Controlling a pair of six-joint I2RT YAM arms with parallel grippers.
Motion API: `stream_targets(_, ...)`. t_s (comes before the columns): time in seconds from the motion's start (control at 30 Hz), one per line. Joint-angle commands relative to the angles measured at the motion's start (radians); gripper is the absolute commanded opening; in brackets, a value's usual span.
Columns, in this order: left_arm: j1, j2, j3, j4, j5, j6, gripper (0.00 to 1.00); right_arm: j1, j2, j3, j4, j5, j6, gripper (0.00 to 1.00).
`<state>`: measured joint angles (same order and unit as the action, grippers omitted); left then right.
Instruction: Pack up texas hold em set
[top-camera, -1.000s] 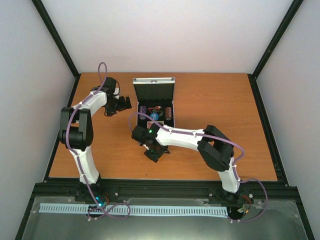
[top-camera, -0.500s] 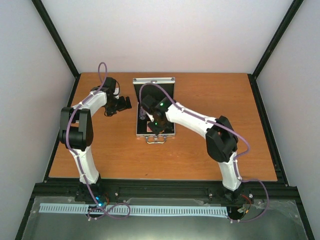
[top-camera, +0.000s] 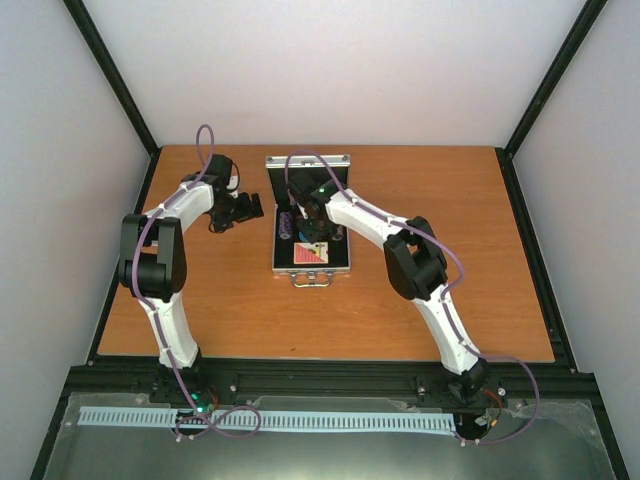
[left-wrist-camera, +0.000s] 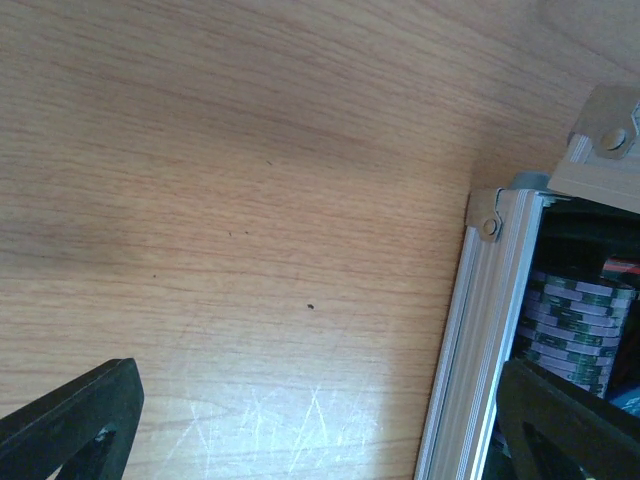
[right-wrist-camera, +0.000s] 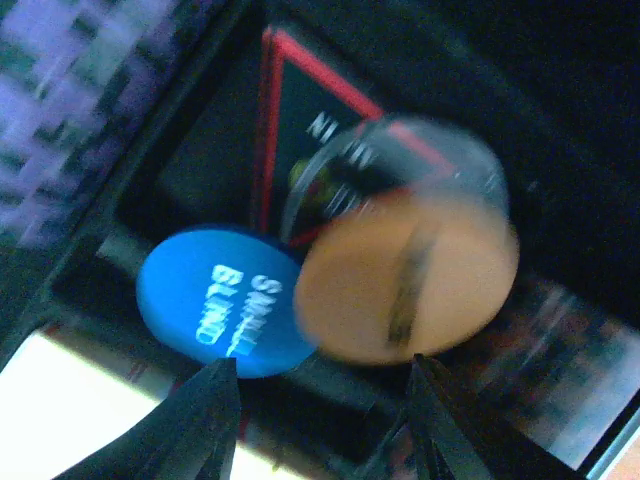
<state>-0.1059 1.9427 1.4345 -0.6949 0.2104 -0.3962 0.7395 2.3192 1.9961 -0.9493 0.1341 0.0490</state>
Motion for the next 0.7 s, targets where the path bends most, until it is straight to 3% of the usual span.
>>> stream_targets(0.0, 0.003, -0.002, 0.01, 0.012, 0.015, 0.004, 1.0, -0.049, 0.044, 0.104, 0.052, 0.041, -0.016, 0.35)
stream_targets(0.17, 0.003, -0.001, -0.001, 0.017, 0.018, 0.003, 1.0, -0.061, 0.073, 0.128, 0.065, 0.04, -0.012, 0.36)
stream_targets(0.53, 0.002, 0.005, 0.006, 0.016, 0.017, 0.0, 1.0, -0.062, -0.025, 0.106, 0.049, -0.027, -0.005, 0.78)
stream_targets(0.67, 0.002, 0.005, 0.014, 0.012, 0.022, -0.005, 1.0, -0.06, -0.102, 0.056, 0.043, -0.054, -0.005, 0.86)
